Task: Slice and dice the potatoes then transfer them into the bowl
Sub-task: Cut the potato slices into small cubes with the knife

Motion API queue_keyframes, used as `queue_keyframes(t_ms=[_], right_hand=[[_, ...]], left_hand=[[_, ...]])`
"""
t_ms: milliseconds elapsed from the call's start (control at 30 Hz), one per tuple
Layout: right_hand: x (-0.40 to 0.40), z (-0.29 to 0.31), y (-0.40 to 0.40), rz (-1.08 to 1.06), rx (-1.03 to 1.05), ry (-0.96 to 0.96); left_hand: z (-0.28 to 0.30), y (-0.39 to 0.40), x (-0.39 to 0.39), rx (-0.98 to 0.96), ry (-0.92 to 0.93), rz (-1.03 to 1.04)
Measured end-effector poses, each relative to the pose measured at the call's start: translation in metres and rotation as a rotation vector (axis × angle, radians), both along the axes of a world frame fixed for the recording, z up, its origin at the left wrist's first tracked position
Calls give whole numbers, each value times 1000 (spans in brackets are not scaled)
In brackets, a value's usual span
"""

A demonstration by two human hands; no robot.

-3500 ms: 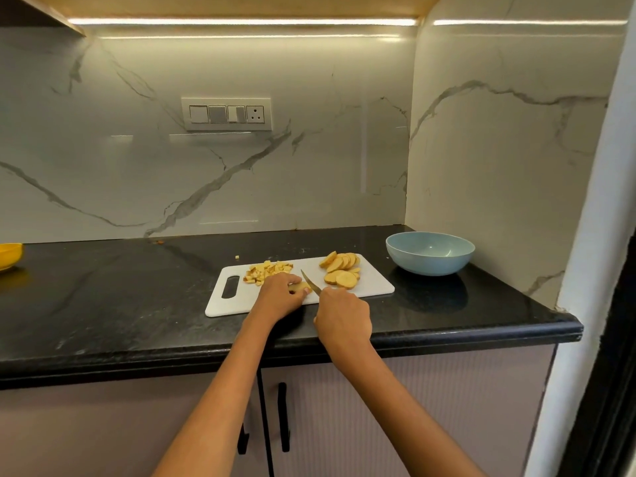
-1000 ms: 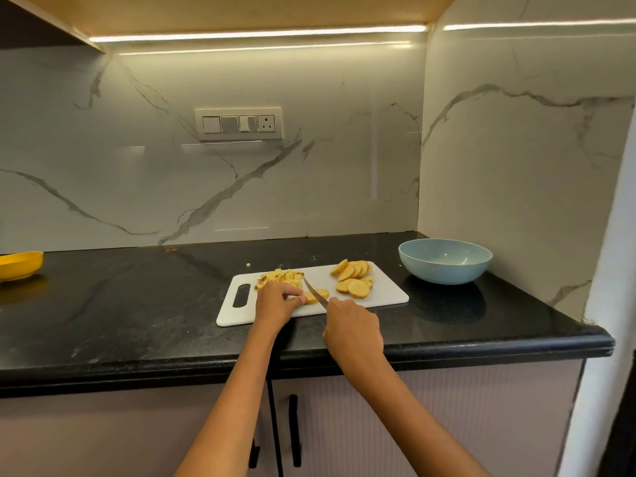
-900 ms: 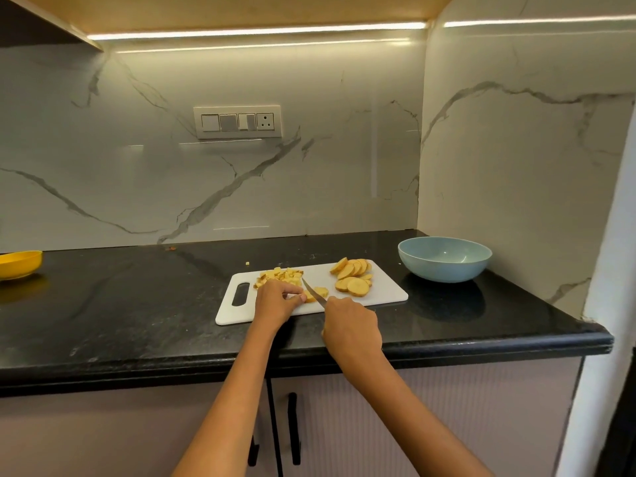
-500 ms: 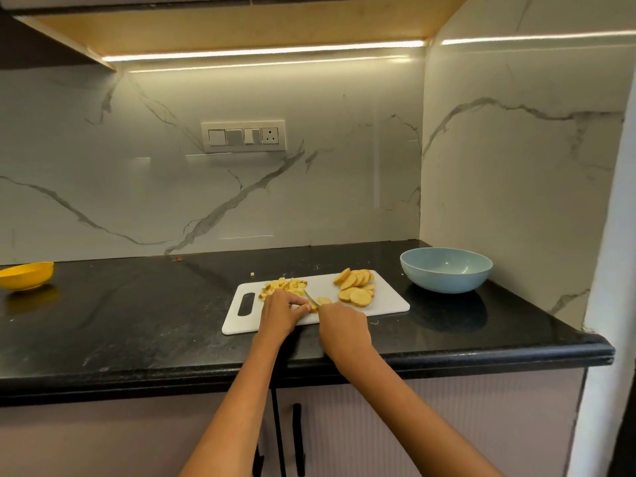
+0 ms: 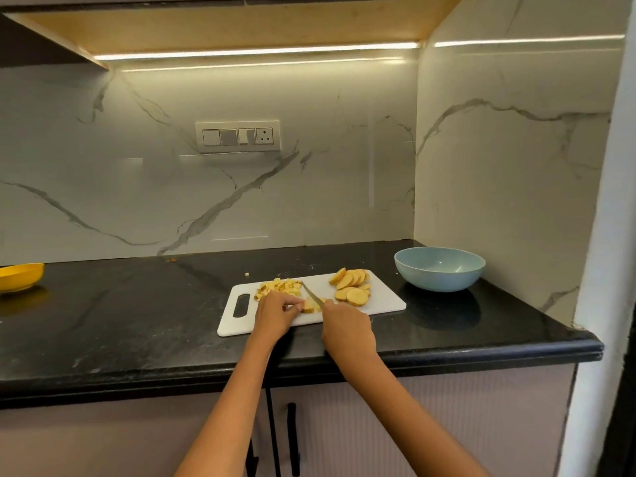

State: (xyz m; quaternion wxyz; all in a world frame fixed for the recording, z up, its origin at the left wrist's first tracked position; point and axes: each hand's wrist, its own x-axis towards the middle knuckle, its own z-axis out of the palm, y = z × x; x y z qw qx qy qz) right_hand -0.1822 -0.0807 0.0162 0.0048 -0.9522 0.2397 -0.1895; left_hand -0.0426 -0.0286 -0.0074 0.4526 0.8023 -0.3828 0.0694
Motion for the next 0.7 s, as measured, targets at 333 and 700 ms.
queue_keyframes(t_ms=[333, 700], right_hand=[[-6, 0, 2, -31, 85, -49], [-9, 5, 16, -7, 31, 7]], left_hand=[[-1, 1, 1, -79, 53, 62], [2, 2, -3, -30, 18, 16]])
